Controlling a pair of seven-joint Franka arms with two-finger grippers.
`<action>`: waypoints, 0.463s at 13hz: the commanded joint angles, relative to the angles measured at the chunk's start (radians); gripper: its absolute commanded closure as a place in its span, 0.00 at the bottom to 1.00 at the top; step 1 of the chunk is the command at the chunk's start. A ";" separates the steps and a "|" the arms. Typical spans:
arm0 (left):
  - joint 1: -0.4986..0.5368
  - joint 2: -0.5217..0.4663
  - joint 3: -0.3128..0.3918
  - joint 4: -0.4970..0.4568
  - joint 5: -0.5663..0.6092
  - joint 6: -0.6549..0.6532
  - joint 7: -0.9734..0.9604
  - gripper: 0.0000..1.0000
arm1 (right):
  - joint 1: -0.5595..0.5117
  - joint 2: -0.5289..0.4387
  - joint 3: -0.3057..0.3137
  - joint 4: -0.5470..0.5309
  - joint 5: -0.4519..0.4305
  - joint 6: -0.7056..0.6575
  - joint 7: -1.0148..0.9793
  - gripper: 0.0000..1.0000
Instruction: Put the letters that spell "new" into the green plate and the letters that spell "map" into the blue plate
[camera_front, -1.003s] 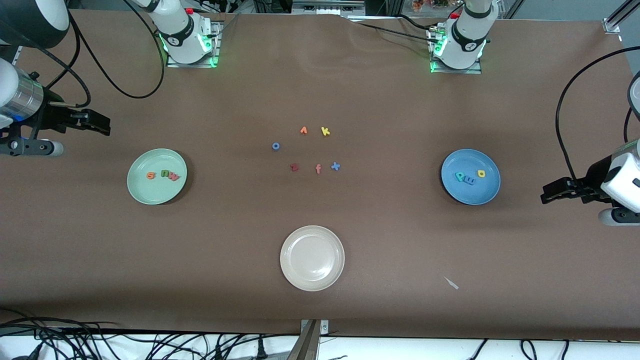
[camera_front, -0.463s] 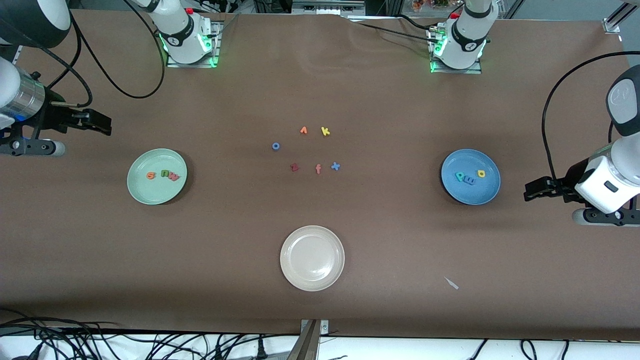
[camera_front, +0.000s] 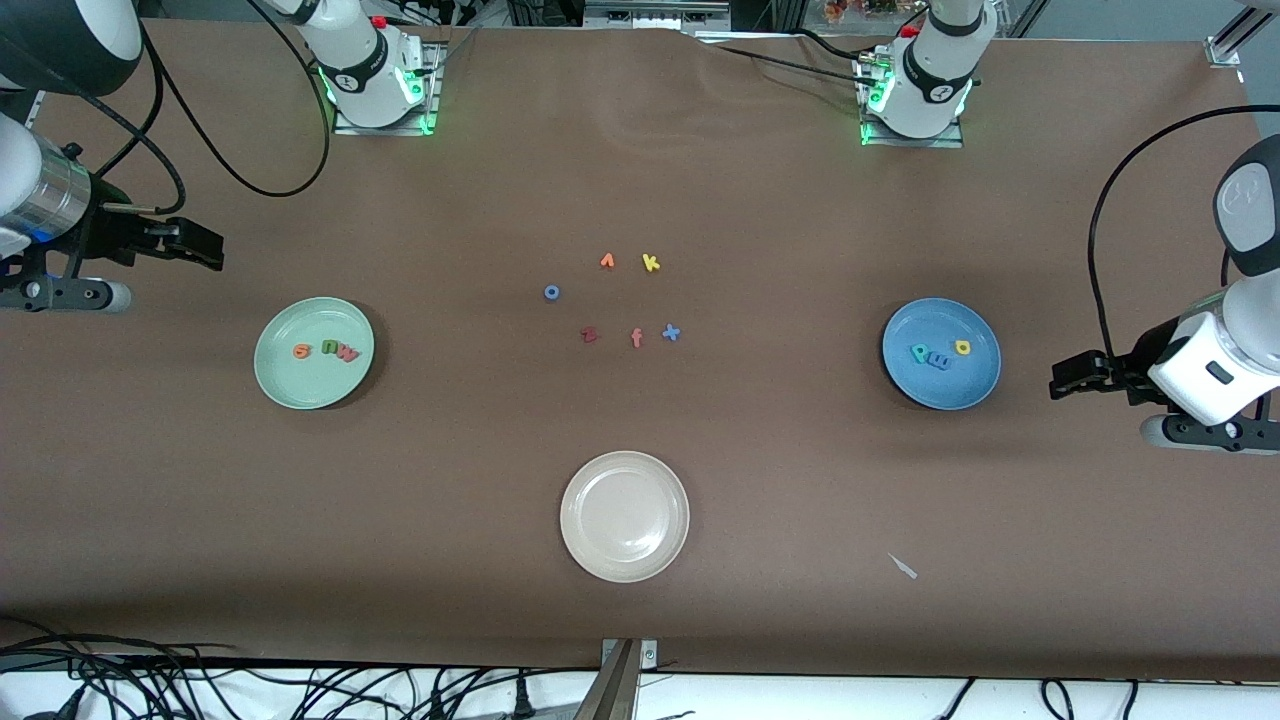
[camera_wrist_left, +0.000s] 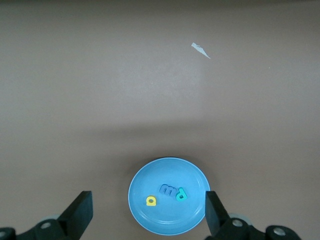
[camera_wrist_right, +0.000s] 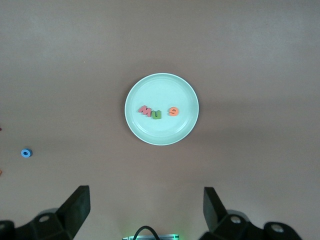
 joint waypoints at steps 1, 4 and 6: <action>0.002 -0.028 0.004 -0.037 -0.019 0.005 0.031 0.01 | 0.000 -0.005 0.001 0.002 0.014 -0.013 0.015 0.00; 0.001 -0.077 0.001 -0.078 -0.019 0.010 0.031 0.02 | 0.002 -0.005 0.001 0.005 0.014 -0.011 0.015 0.00; 0.002 -0.160 0.001 -0.208 -0.019 0.098 0.034 0.03 | 0.002 -0.005 0.002 0.005 0.014 -0.013 0.013 0.00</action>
